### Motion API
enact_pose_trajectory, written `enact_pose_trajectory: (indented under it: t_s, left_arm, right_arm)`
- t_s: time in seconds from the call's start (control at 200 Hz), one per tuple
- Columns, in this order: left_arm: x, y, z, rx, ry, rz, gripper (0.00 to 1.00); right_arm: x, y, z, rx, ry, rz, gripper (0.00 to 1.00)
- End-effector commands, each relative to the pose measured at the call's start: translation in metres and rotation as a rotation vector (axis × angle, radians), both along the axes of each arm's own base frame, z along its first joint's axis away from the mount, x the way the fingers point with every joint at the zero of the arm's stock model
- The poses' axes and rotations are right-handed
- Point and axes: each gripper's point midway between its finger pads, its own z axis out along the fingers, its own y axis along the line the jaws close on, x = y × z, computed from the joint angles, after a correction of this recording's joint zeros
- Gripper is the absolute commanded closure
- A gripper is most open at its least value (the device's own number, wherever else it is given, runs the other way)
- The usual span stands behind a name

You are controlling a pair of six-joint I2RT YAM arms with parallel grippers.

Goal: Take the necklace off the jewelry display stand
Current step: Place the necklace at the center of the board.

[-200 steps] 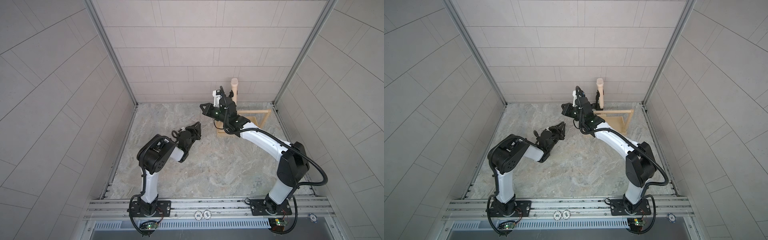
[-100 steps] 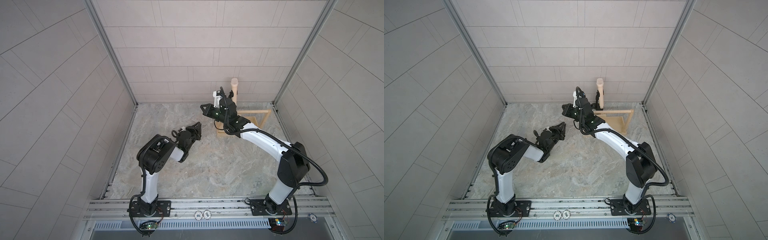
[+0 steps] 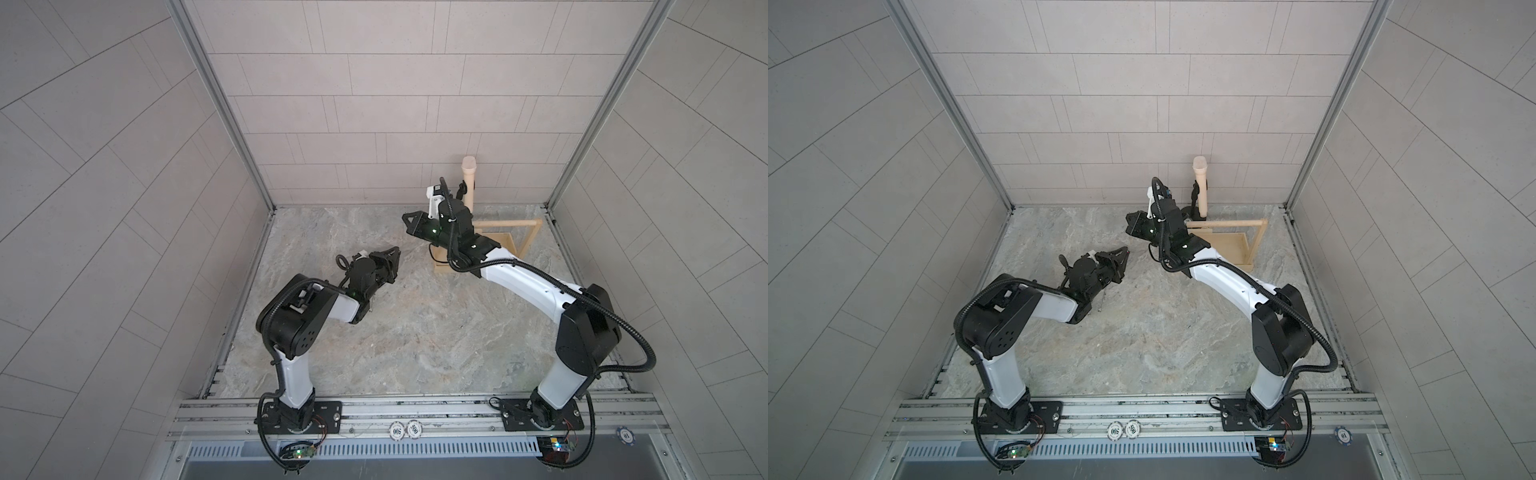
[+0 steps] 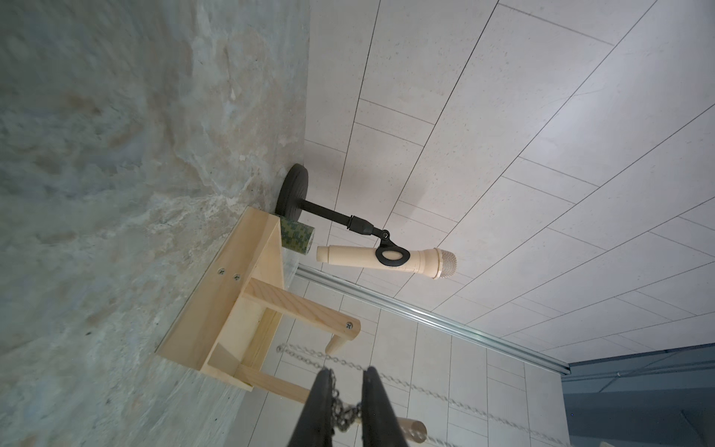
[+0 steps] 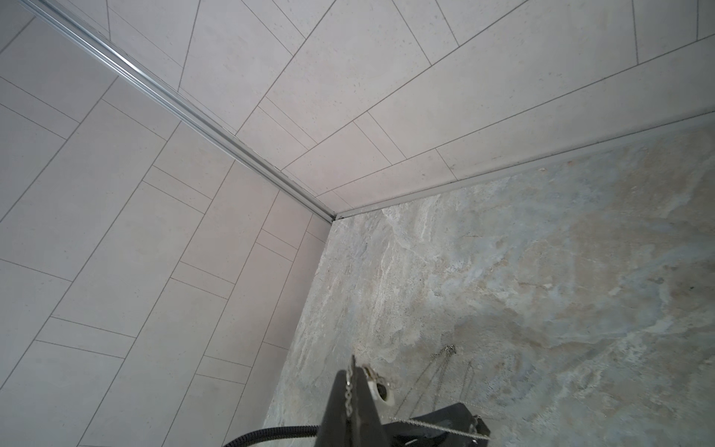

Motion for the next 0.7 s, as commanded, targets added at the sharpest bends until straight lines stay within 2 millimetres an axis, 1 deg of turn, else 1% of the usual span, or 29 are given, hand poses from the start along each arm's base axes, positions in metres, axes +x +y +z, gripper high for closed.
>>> enact_pose_trajectory:
  t_s: [0.0,0.07,0.28,0.38,0.48,0.575,0.645,0.696]
  left_arm:
    - [-0.016,0.007,-0.017,0.107,0.042,-0.066,1.0]
    - [-0.024,0.014,-0.027,0.162,0.067,-0.088,1.0]
    - [-0.044,0.023,-0.051,0.374,0.119,-0.19,1.0]
    - [-0.048,0.024,-0.053,0.504,0.125,-0.25,1.0]
    - [-0.048,0.023,-0.044,0.634,0.11,-0.322,1.0]
    - [-0.045,0.022,-0.034,0.718,0.095,-0.368,1.0]
    - [-0.044,0.022,-0.031,0.771,0.087,-0.394,1.0]
    - [-0.047,0.022,-0.036,0.8,0.107,-0.422,1.0]
  right_arm:
    - [-0.003,-0.009,-0.002,-0.019,-0.007,-0.02,1.0]
    - [-0.002,-0.009,-0.016,-0.039,0.008,-0.016,1.0]
    - [0.0,0.005,-0.067,-0.086,0.063,0.065,1.0]
    - [0.006,0.009,-0.088,-0.094,0.079,0.075,1.0]
    - [0.015,0.016,-0.093,-0.082,0.066,0.115,1.0]
    - [0.024,0.02,-0.086,-0.072,0.028,0.138,1.0]
    - [0.03,0.02,-0.082,-0.083,0.005,0.141,1.0]
    - [0.032,0.02,-0.084,-0.098,0.01,0.145,1.0]
